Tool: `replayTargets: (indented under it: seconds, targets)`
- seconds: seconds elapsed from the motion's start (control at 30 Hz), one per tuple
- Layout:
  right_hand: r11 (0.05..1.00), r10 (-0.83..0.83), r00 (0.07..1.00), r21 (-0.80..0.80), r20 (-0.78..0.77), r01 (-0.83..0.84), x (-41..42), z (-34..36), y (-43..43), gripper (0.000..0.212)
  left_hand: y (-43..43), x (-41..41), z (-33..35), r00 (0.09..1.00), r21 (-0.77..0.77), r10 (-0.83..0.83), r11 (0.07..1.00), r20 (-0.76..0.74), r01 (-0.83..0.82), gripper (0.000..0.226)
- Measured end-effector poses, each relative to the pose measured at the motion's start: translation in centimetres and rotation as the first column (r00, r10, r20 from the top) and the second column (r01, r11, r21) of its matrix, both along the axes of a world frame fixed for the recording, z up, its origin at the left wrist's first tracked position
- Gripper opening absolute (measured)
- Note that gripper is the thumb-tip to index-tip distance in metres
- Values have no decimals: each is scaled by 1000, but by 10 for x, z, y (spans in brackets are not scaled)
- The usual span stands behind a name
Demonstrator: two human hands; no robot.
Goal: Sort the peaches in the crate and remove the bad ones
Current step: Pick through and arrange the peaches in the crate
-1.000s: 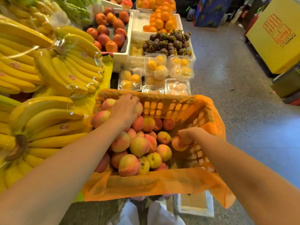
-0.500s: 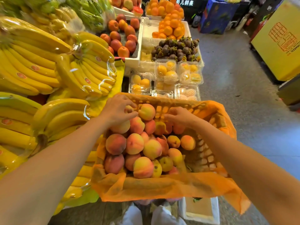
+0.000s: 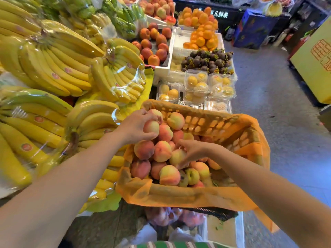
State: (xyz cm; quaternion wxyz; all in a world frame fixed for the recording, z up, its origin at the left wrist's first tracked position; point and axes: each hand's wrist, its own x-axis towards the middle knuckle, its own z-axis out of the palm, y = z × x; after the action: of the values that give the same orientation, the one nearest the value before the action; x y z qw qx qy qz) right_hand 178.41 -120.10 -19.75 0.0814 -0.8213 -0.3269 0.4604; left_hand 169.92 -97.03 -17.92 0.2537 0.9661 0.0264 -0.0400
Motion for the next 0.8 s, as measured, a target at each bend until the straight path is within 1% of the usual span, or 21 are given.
replayTargets:
  seconds: [0.03,0.1,0.17,0.23,0.3,0.37,0.43,0.47,0.5,0.57,0.63,0.67,0.73,0.8]
  targets:
    - [999,-17,1000,52,4,16,-1,-3,-4,76,-1,-1,-2,1000,6,6,1000,2,-7,83]
    - [989,-62,997,132,-52,69,0,-5,-15,65,-5,-4,-2,999,41,31,999,10,-32,82]
    - [955,-182,970,206,-164,214,5,0,-27,57,-12,-6,1,998,98,42,994,50,-47,80]
    - [876,-321,889,254,-327,410,8,8,-38,46,-24,-4,5,993,109,-2,994,122,-12,78]
    - [789,-393,768,243,-507,564,9,14,-46,31,-37,-2,11,983,110,-100,990,157,84,72]
    - [732,-439,673,198,-595,652,8,16,-51,35,-50,-2,14,958,192,-251,956,138,223,64]
    - [710,-486,635,153,-600,687,8,17,-57,44,-61,-4,13,928,289,-368,895,50,339,58]
    - [715,-497,629,129,-598,687,8,18,-59,50,-66,-4,12,923,287,-384,886,17,363,55]
    - [733,-492,631,105,-599,672,8,18,-62,57,-71,-4,12,926,246,-377,899,18,361,54]
    - [782,-461,648,67,-606,620,6,20,-67,69,-83,-4,11,953,64,-301,952,43,298,64]
    - [806,-433,657,62,-617,589,3,23,-71,73,-98,-5,14,974,-133,-225,967,-37,219,80]
    - [810,-418,657,71,-627,582,2,26,-71,73,-106,-6,15,974,-202,-208,961,-87,187,86]
    - [812,-380,656,105,-651,574,1,28,-71,71,-119,-7,16,975,-257,-188,954,-115,154,89]
    - [804,-349,643,135,-682,579,0,30,-71,67,-123,-7,20,985,-268,-151,956,-89,122,82]
